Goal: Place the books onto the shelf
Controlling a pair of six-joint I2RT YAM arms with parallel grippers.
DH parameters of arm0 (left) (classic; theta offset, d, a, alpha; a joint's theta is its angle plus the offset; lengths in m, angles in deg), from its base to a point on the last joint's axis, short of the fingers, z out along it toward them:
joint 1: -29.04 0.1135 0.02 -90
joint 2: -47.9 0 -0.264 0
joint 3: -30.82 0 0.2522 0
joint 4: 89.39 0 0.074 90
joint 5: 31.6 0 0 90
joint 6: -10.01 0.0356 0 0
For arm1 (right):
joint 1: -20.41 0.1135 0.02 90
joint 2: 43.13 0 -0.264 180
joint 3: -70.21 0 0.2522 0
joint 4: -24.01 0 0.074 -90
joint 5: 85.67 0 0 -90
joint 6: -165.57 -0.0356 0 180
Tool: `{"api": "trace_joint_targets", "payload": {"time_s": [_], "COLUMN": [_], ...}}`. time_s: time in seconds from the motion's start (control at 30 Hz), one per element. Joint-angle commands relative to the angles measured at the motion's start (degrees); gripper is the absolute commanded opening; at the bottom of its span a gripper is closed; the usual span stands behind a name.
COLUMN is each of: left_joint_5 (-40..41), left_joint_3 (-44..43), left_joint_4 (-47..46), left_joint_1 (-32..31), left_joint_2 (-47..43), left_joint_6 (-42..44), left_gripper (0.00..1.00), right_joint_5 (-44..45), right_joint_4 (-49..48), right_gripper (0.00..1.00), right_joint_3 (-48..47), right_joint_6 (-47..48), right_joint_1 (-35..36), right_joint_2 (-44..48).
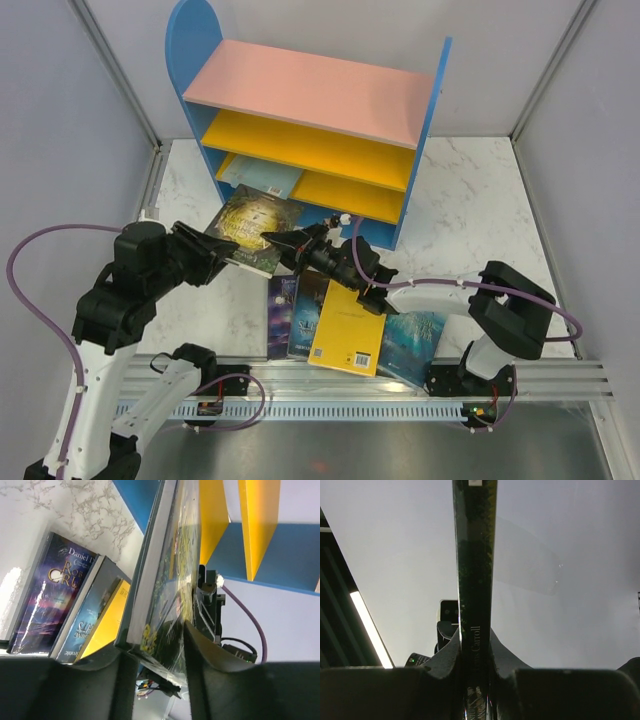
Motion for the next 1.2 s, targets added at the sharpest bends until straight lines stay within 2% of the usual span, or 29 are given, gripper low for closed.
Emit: {"api": "trace_joint_targets", "payload": {"time_s": [0.0, 0.1, 0.23, 0.37, 0.4, 0.43, 0.5, 0.53, 0.6, 0.73, 0.83, 0.87, 0.97, 1.17], "left_joint_5": [3.87, 4.4, 6.51, 7.74, 7.83, 8.35, 9.41, 9.5, 10.02, 8.63, 2.05, 0.46, -2.01, -9.82], "left_joint_3": [-2.53, -2.88, -2.97, -3.76, -3.67, -3.58, -3.06, -2.27, -1.48, 2.29, 6.85, 8.18, 11.88, 21.19], "left_joint_4": [-2.79, -2.79, -2.87, -3.66, -4.1, -4.71, -5.33, -6.47, -7.27, -10.86, -19.99, -24.36, -29.05, -44.08], "left_joint_1": [0.16, 0.25, 0.16, 0.16, 0.16, 0.16, 0.08, 0.25, 0.16, 0.16, 0.16, 0.25, 0.25, 3.31], "left_joint_2": [0.68, 1.04, 0.69, 0.69, 0.69, 0.43, -0.8, -1.42, -2.99, -5.9, -7.31, -7.57, -8.63, -8.37], "left_joint_6": [-3.79, -4.41, -5.2, -3.01, -2.22, -1.08, -0.28, 0.68, 2.09, 3.93, 4.47, 4.03, 2.1, -4.13], "left_gripper": [0.39, 0.27, 0.03, 0.02, 0.02, 0.02, 0.02, 0.02, 0.02, 0.02, 0.02, 0.02, 0.02, 0.02], "right_joint_5": [2.63, 3.17, 2.9, 1.94, 1.5, 0.98, -0.52, -1.31, -1.93, -5.27, -6.5, -6.67, -6.06, -5.62], "right_joint_4": [-11.7, -12.14, -12.67, -14.16, -14.69, -14.95, -15.22, -15.22, -15.39, -16.71, -17.42, -17.5, -16.98, -11.1], "right_gripper": [0.0, 0.0, 0.0, 0.0, 0.04, 0.21, 0.41, 0.55, 0.62, 0.64, 0.64, 0.64, 0.64, 0.63], "right_joint_3": [-4.11, -4.72, -5.52, -5.95, -5.96, -5.78, -4.55, -3.94, -1.22, 5.01, 13.09, 17.47, 25.65, 32.8], "right_joint_6": [-4.7, -5.59, -5.77, -4.89, -4.63, -4.45, -4.27, -4.18, -4.18, -3.04, -2.78, -2.69, -3.04, -2.16], "right_joint_1": [0.81, 1.25, 1.6, 1.6, 1.6, 1.43, 1.25, 1.08, 0.46, -2.35, -4.98, -6.3, -8.5, -12.36], "right_joint_2": [-0.29, -1.35, -2.32, -2.76, -2.85, -2.85, -2.33, -2.06, -0.57, 3.56, 9.26, 12.59, 19.35, 31.14]}}
